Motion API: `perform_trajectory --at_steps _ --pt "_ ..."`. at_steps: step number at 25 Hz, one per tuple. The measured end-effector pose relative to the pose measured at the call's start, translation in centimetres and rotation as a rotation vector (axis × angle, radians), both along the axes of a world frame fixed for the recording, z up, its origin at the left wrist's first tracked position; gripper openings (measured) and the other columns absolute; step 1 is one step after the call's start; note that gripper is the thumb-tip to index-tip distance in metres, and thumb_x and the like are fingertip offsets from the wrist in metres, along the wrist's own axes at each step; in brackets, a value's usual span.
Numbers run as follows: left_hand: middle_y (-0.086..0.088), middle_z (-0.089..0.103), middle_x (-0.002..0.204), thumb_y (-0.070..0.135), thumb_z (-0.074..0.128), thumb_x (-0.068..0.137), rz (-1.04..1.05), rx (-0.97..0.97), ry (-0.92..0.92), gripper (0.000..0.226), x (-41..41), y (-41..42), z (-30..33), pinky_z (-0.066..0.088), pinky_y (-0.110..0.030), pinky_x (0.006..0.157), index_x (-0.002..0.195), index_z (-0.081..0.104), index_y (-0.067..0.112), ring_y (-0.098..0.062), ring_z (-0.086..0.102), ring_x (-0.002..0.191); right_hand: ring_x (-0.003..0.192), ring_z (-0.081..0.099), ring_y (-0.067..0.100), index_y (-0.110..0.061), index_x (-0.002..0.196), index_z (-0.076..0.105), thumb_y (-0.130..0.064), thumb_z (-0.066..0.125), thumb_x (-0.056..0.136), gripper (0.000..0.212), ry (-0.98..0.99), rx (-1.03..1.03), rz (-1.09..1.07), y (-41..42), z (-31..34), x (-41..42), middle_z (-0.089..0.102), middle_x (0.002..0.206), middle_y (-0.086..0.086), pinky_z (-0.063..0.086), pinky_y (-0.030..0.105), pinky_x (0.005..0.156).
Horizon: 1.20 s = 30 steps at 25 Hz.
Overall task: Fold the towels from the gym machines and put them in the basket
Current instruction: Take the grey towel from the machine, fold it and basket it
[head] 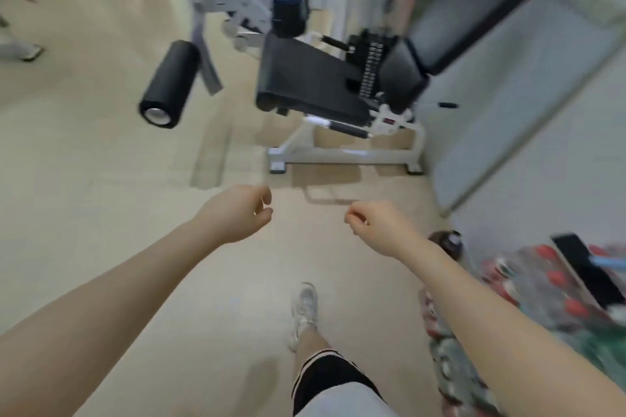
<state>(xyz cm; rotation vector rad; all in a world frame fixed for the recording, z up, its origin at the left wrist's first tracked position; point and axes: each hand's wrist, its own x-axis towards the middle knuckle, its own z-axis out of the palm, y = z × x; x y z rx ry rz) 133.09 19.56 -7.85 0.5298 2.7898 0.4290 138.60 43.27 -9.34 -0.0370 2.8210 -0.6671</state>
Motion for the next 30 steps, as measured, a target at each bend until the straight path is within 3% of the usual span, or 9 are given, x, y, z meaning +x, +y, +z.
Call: perform_trajectory --at_steps 5,10,13,17,21,25,30 --pt "-0.003 0.064 0.105 0.026 0.047 0.090 0.190 -0.032 -0.008 0.020 -12.8 -9.5 -0.8 0.044 -0.031 0.076 0.104 0.056 0.016 -0.025 0.057 0.094 0.087 0.058 0.021 -0.020 0.099 0.062 -0.024 0.040 0.092 0.024 -0.010 0.042 0.203 -8.2 -0.3 -16.6 0.065 0.093 -0.001 0.049 0.035 0.072" --pt "-0.003 0.063 0.110 0.027 0.044 0.090 0.348 -0.053 -0.070 0.023 -24.9 -18.3 0.1 0.040 -0.027 0.071 0.107 0.055 0.016 -0.025 0.056 0.099 0.084 0.057 0.022 -0.021 0.073 0.057 -0.019 0.042 0.091 0.023 -0.024 0.081 0.391 -17.6 2.2 -33.3 0.065 0.085 0.004 0.044 0.035 0.068" --pt "-0.003 0.064 0.103 0.026 0.045 0.088 0.479 0.049 -0.037 0.019 -30.5 -23.7 0.8 0.049 -0.035 0.078 0.100 0.056 0.017 -0.025 0.057 0.091 0.089 0.060 0.024 -0.013 0.096 0.065 -0.020 0.041 0.091 0.025 0.013 0.055 0.437 -23.6 3.2 -40.4 0.068 0.095 0.003 0.051 0.038 0.077" --pt "-0.004 0.064 0.101 0.026 0.044 0.089 0.535 0.106 -0.033 0.019 -37.6 -31.2 -0.1 0.050 -0.037 0.078 0.099 0.057 0.017 -0.026 0.058 0.088 0.084 0.059 0.024 -0.014 0.094 0.063 -0.022 0.039 0.090 0.025 -0.005 0.067 0.460 -31.9 1.1 -48.2 0.067 0.090 0.002 0.053 0.040 0.075" --pt "-0.006 0.064 0.104 0.024 0.043 0.090 0.432 0.004 -0.020 0.022 -46.1 -40.0 -1.8 0.047 -0.033 0.073 0.104 0.057 0.015 -0.027 0.058 0.091 0.077 0.059 0.026 -0.015 0.077 0.057 -0.019 0.039 0.090 0.022 -0.004 0.066 0.364 -40.9 -1.3 -56.1 0.065 0.084 0.005 0.050 0.039 0.069" --pt "-0.004 0.065 0.103 0.024 0.044 0.091 0.287 -0.036 -0.025 0.021 -56.6 -50.8 -0.7 0.050 -0.033 0.072 0.104 0.058 0.014 -0.026 0.057 0.084 0.085 0.060 0.034 -0.004 0.083 0.060 -0.016 0.038 0.086 0.025 -0.013 -0.040 0.123 -51.0 -2.4 -64.7 0.067 0.085 0.014 0.052 0.044 0.072" --pt "-0.005 0.067 0.096 0.019 0.046 0.090 0.149 0.035 -0.045 0.019 -67.5 -58.5 0.8 0.049 -0.033 0.073 0.098 0.062 0.013 -0.024 0.055 0.079 0.082 0.060 0.028 -0.012 0.084 0.063 -0.019 0.039 0.089 0.025 -0.037 -0.100 -0.077 -57.8 -0.3 -72.4 0.066 0.086 0.005 0.053 0.040 0.073"
